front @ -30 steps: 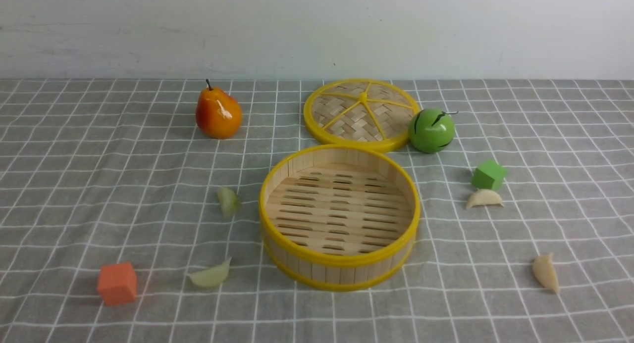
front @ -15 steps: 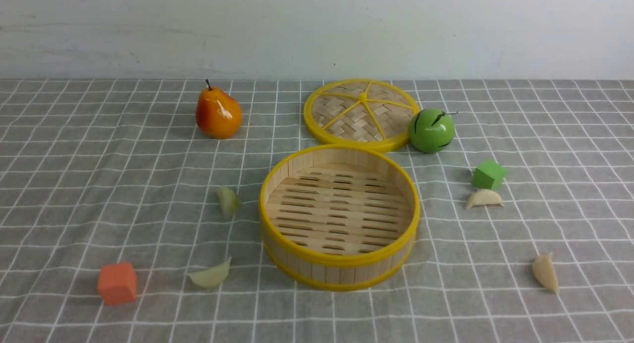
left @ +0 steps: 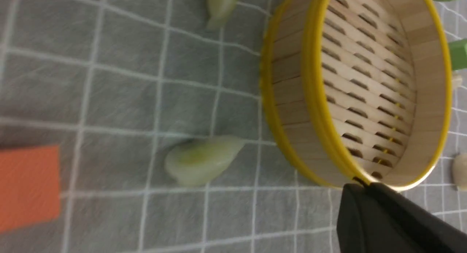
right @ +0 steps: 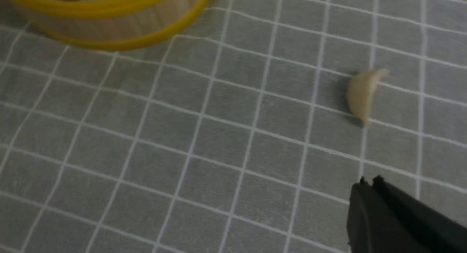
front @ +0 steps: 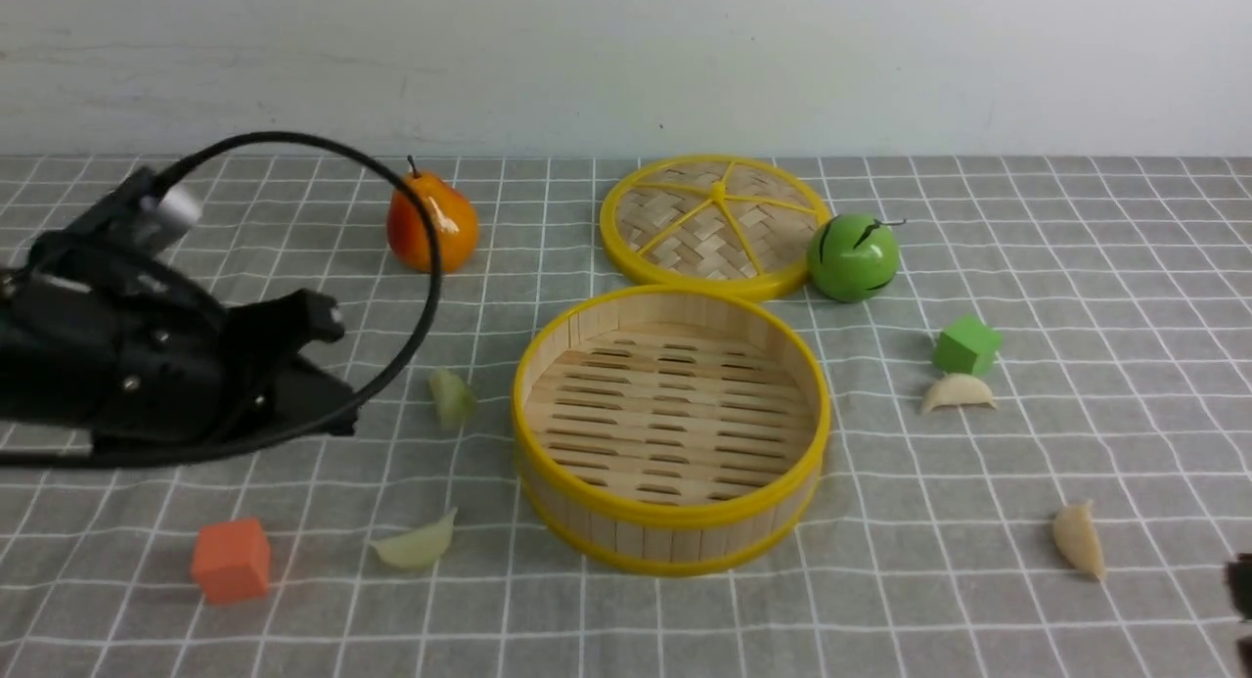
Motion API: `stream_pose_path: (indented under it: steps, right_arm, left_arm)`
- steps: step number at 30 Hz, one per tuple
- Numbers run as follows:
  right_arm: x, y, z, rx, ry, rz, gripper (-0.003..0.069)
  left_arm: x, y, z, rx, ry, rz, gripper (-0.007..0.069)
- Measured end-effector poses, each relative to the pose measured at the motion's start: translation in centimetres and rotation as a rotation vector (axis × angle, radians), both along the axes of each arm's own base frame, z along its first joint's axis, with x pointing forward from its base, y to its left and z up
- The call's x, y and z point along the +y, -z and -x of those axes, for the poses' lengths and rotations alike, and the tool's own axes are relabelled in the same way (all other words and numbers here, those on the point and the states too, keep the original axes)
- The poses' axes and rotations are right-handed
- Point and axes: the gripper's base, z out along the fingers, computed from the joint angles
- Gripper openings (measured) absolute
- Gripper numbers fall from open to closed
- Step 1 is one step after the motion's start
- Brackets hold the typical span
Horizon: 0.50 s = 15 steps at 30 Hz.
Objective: Put the dumplings into the steamer on the table with the grey tablecloth.
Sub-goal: 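Reach for and grasp a dumpling on the table with the left gripper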
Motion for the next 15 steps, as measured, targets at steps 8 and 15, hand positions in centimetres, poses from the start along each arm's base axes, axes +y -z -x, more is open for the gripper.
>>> stream_pose_path:
  steps: [8,15]
  right_arm:
    - [3.1,2.8,-1.9,0.108,-0.217,0.140,-0.0001]
    - [3.4,4.0,-2.9,0.162,-0.189,0.145,0.0001]
  left_arm:
    - [-3.6,0.2,-7.4,-0.075,0.171,-0.173,0.0127]
    - [-4.1,4.1,-12.7,0.044,0.045,-0.361,0.0371]
